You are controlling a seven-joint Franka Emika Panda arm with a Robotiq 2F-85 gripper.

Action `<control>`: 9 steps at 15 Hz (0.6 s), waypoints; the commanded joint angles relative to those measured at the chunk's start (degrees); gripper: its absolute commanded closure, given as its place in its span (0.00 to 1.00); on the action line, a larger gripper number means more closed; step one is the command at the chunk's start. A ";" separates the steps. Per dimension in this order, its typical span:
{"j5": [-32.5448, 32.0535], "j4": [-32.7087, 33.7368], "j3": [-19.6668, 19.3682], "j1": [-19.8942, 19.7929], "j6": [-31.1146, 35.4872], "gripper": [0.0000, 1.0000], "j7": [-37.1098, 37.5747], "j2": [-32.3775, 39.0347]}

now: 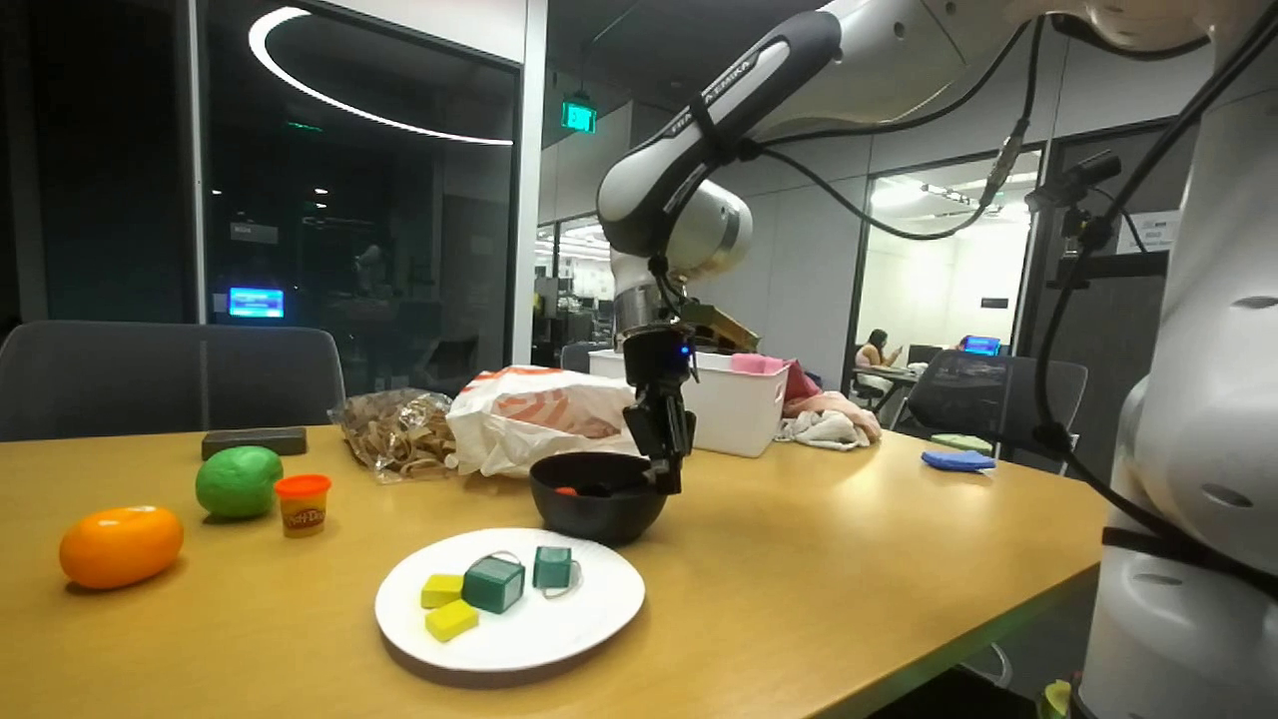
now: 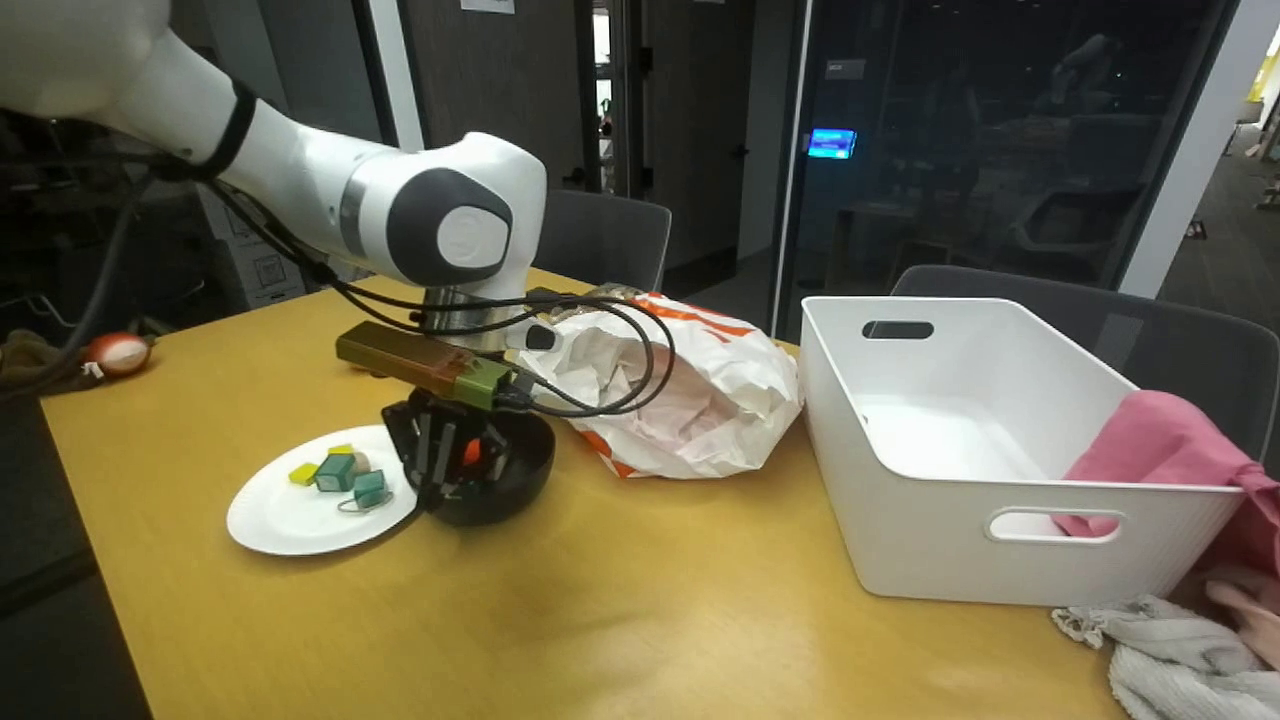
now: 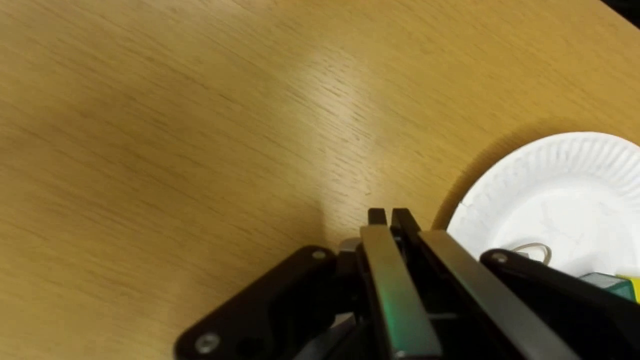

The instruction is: Use the spoon to move the brown object to the plate

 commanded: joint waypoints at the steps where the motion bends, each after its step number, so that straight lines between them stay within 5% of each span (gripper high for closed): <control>1: 5.00 3.01 -0.70 -1.08 -2.98 0.91 -3.74 1.48; 9: 13.18 8.14 -2.66 -3.64 -14.85 0.92 -6.39 3.44</control>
